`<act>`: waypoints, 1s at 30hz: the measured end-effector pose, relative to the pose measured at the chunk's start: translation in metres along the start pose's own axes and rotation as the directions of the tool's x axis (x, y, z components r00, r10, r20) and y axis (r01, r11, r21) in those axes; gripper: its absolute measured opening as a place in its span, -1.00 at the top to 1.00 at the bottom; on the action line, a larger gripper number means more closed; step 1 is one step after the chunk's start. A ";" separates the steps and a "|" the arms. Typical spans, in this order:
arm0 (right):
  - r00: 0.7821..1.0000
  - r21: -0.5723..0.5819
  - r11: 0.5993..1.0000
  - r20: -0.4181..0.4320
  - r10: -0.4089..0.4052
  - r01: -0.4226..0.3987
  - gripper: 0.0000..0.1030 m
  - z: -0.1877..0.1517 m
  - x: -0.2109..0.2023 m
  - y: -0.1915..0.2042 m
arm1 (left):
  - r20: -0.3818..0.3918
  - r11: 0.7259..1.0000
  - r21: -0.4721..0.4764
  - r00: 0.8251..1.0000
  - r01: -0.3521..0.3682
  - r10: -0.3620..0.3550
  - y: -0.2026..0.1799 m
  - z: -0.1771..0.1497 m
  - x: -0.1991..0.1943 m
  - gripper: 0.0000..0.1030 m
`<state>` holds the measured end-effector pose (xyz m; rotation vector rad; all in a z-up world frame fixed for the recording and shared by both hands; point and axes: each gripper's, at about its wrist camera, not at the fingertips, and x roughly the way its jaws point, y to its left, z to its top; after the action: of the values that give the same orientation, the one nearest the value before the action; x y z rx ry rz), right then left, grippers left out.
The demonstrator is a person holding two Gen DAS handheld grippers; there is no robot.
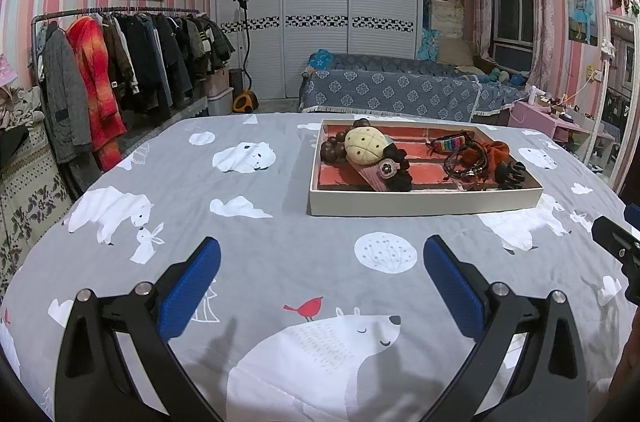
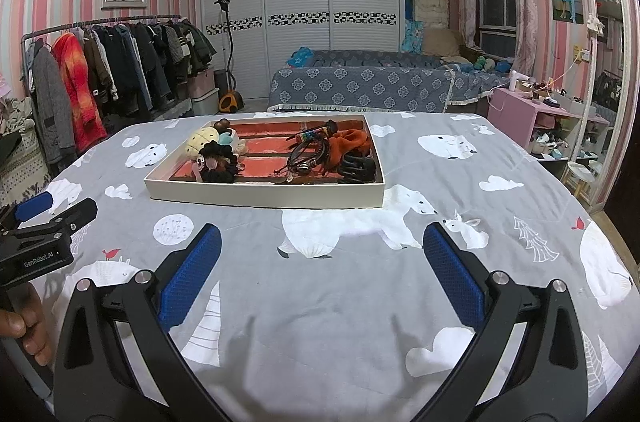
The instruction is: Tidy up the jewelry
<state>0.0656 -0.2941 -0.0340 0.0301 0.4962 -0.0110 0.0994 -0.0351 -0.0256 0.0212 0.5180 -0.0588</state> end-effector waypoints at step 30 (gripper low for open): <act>1.000 -0.001 1.000 0.010 0.001 -0.001 -0.91 0.003 0.000 0.001 | -0.001 1.000 -0.017 1.000 0.010 -0.010 0.000 0.004 -0.001 -0.92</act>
<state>0.0675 -0.2933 -0.0312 0.0296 0.4860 -0.0103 0.1006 -0.0352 -0.0213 0.0018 0.5201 -0.0642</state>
